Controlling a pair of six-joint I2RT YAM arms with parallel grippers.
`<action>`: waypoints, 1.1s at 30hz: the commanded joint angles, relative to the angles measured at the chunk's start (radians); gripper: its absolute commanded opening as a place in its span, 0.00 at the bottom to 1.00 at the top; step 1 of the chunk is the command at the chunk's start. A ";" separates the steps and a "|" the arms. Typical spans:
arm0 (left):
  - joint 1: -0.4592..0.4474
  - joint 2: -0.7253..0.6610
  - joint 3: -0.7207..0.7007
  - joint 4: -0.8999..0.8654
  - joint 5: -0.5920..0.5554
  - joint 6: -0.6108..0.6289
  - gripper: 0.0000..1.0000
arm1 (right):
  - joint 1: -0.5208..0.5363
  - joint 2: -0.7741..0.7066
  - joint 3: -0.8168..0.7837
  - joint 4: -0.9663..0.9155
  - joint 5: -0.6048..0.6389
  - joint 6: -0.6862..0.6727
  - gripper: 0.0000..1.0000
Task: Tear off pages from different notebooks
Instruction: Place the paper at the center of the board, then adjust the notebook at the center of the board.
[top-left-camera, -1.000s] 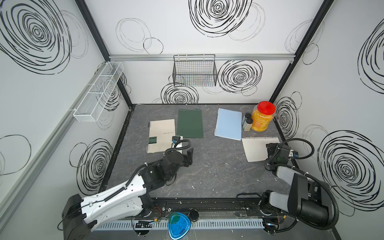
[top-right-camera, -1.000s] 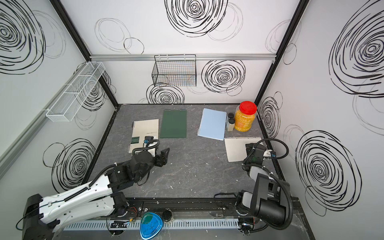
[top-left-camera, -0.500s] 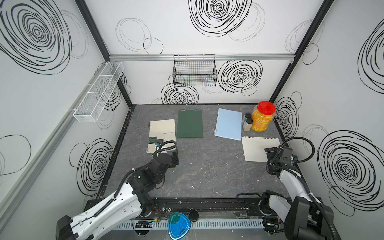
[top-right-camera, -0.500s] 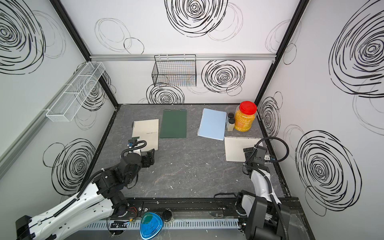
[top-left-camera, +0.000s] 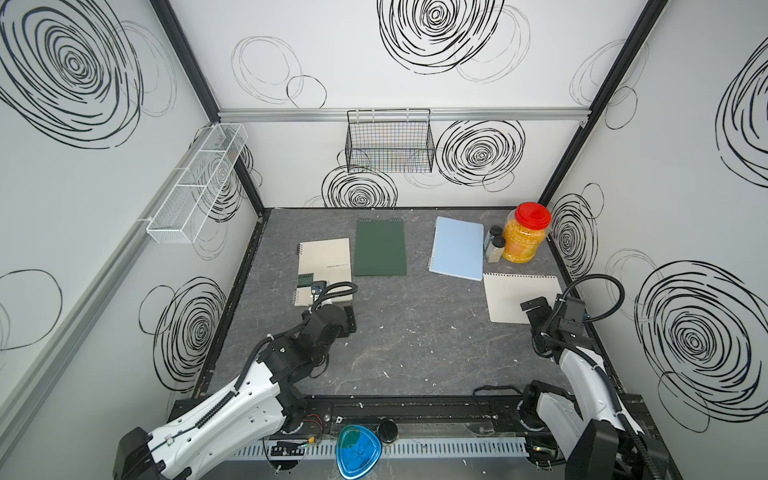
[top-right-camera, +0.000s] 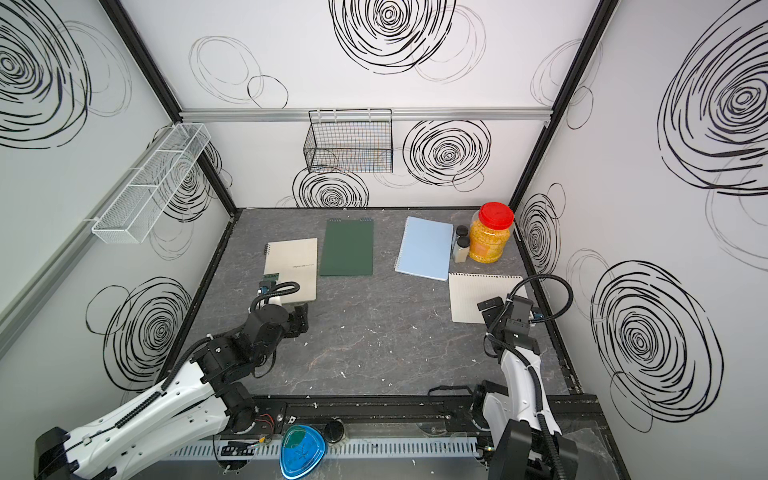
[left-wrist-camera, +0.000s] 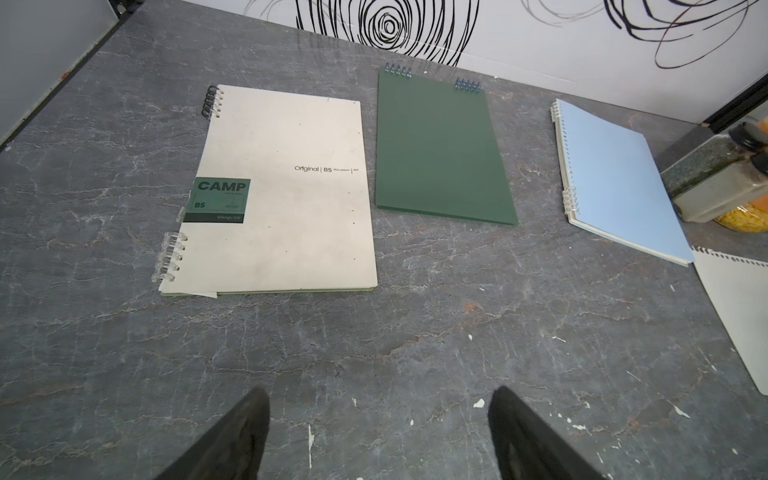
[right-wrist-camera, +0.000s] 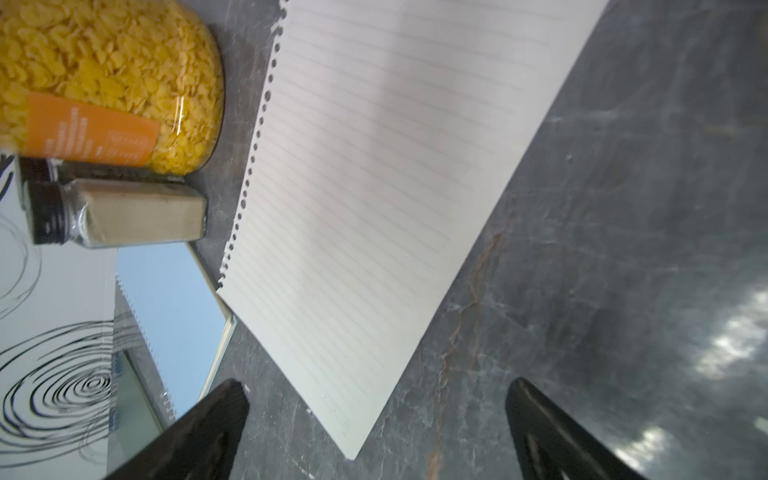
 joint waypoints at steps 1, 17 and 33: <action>0.020 0.024 -0.005 0.052 0.030 0.003 0.86 | 0.098 -0.023 0.067 -0.022 0.020 -0.050 1.00; 0.185 0.443 0.112 0.360 0.226 0.051 0.85 | 0.598 0.375 0.210 0.367 -0.106 -0.178 0.94; 0.295 0.906 0.463 0.394 0.316 0.151 0.81 | 0.673 0.878 0.564 0.416 -0.101 -0.225 0.78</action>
